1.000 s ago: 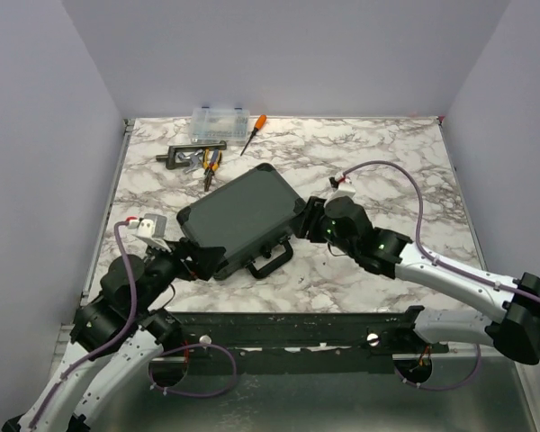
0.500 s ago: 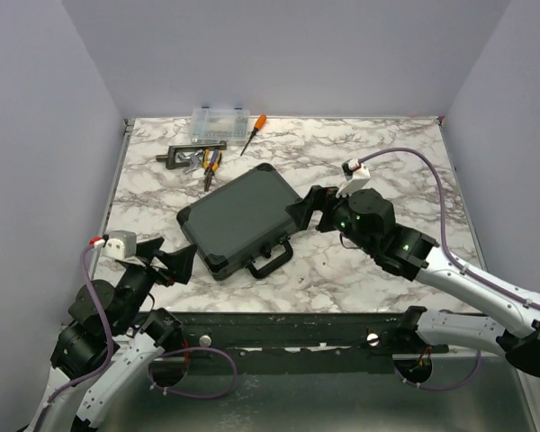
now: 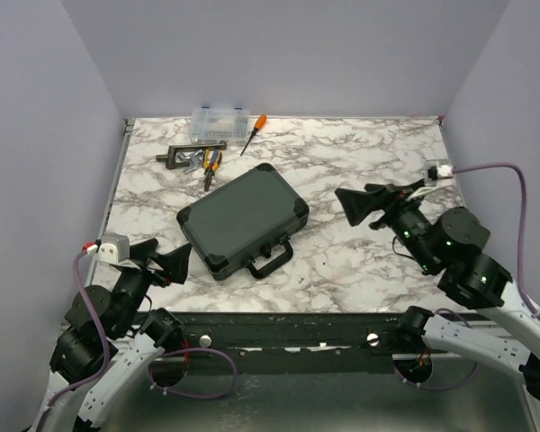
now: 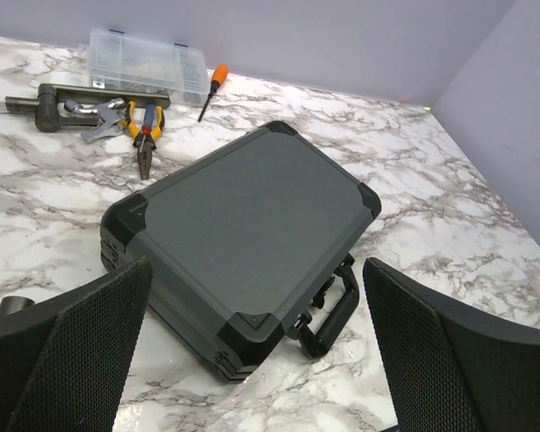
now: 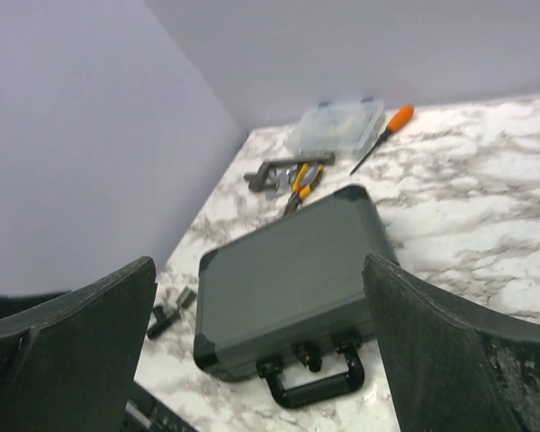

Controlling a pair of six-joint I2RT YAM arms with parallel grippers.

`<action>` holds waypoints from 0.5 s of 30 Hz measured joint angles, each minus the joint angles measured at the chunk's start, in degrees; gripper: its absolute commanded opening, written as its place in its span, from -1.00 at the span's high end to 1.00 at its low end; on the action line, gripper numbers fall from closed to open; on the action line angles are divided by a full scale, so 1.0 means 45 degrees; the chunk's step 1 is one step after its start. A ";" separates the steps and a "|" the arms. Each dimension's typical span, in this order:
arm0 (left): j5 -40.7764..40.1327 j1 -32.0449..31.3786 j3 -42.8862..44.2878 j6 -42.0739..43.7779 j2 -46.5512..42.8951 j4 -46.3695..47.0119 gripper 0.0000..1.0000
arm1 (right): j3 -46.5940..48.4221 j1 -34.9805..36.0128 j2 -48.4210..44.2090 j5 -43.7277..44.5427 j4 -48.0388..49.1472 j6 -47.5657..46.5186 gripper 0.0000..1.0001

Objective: Pack up texas hold em set

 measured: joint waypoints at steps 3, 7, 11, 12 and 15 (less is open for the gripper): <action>0.0000 0.0000 -0.0058 -0.0005 0.0000 -0.0005 -0.98 | 0.0000 0.0000 -0.1030 0.0937 -0.0063 -0.0034 -1.00; 0.0000 0.0000 -0.0136 -0.0005 -0.0005 -0.0010 -0.97 | -0.0015 -0.0005 -0.2225 0.2079 -0.0223 -0.0121 -1.00; -0.0010 0.0000 -0.0223 -0.0015 -0.0005 -0.0005 -0.97 | -0.0355 -0.0005 -0.3269 0.2613 -0.0277 -0.0223 -1.00; -0.0010 0.0000 -0.0243 -0.0019 -0.0005 -0.0005 -0.97 | -0.0525 -0.0005 -0.3521 0.2628 -0.0277 -0.0248 -1.00; -0.0010 0.0000 -0.0321 -0.0019 -0.0005 -0.0010 -0.97 | -0.0991 -0.0005 -0.4061 0.2623 -0.0325 -0.0277 -1.00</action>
